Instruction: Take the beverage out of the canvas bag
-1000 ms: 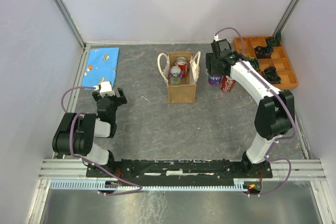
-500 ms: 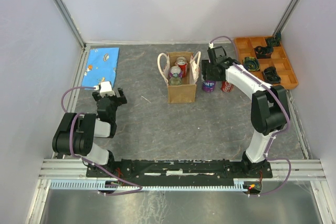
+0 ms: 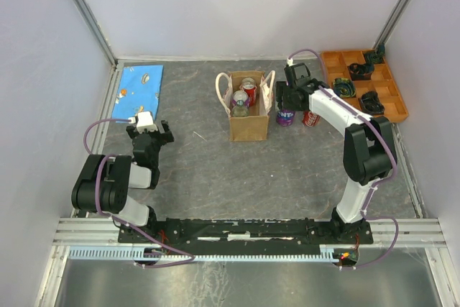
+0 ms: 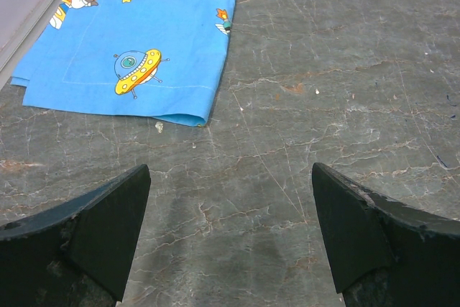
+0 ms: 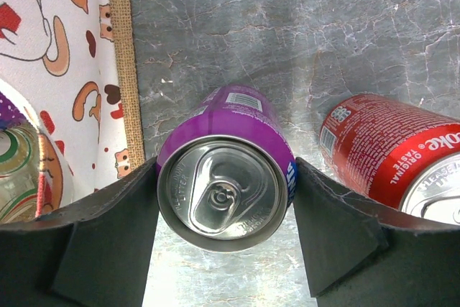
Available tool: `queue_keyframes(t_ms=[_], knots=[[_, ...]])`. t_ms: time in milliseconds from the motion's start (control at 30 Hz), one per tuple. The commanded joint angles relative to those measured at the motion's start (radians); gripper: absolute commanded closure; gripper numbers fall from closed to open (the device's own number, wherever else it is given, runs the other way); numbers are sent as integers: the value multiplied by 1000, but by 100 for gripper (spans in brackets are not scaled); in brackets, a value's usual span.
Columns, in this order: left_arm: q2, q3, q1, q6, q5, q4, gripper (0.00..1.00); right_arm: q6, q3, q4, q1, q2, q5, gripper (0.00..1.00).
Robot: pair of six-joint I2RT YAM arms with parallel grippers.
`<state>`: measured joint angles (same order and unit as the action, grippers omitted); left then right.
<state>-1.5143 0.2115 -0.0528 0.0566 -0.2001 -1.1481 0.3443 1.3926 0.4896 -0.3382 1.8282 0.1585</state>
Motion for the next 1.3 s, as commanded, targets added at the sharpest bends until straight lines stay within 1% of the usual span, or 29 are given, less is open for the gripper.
queue_keyframes(t_ms=[0, 33, 133, 200, 233, 367, 467, 533, 700, 800, 900, 1000, 1167, 1267], knots=[[-7, 18, -2, -41, -4, -41, 1, 5, 46, -15, 0, -15, 24, 21], [-7, 19, -2, -41, -3, -41, 1, 5, 56, -11, -1, -18, 29, 15], [-6, 19, -2, -41, -3, -41, 1, 1, 92, -2, -1, -34, 46, 12], [-7, 19, -2, -41, -3, -41, 1, -3, 120, 7, 0, -48, 59, 5], [-7, 19, -2, -41, -3, -42, 1, -6, 134, 12, -2, -57, 64, 3], [-7, 19, -2, -41, -3, -41, 1, -11, 176, 24, -1, -116, 114, 3], [-6, 18, -2, -42, -2, -41, 1, -15, 194, 18, 0, -198, 154, 3], [-7, 19, -2, -41, -3, -41, 1, -33, 194, -9, -2, -253, 149, 4], [-6, 19, -2, -41, -2, -41, 1, -70, 216, -28, -31, -331, 65, 10], [-6, 19, -2, -41, -2, -41, 1, -91, 217, -28, -72, -347, 7, 13], [-7, 19, -2, -41, -3, -41, 1, -112, 206, -35, -123, -360, -53, 19], [-7, 19, -2, -42, -3, -41, 1, -136, 202, -38, -163, -364, -106, 27], [-7, 19, -2, -41, -3, -41, 1, -157, 170, -66, -216, -355, -168, 37], [-6, 19, -2, -41, -3, -42, 1, -171, 128, -96, -239, -334, -214, 38]])
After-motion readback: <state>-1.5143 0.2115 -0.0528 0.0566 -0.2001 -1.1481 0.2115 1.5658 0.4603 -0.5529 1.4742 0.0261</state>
